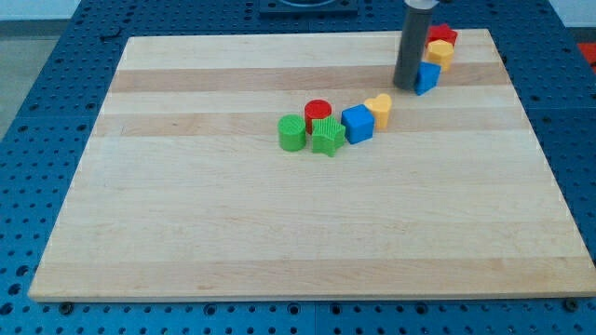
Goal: Push the blue triangle closer to the yellow hexagon
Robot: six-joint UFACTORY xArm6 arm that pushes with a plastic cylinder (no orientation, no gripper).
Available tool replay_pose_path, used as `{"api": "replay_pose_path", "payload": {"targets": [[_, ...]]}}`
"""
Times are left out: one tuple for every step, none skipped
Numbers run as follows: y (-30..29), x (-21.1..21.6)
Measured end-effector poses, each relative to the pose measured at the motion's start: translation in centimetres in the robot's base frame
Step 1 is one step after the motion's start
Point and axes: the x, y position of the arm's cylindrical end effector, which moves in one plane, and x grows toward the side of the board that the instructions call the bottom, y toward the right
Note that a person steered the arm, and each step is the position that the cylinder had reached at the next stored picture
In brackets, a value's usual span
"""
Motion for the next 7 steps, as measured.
{"api": "replay_pose_path", "payload": {"targets": [[1.3, -0.1], [0.5, 1.0], [0.4, 2.8], [1.1, 3.6], [2.2, 3.4], [2.2, 2.1], [2.2, 0.9]]}}
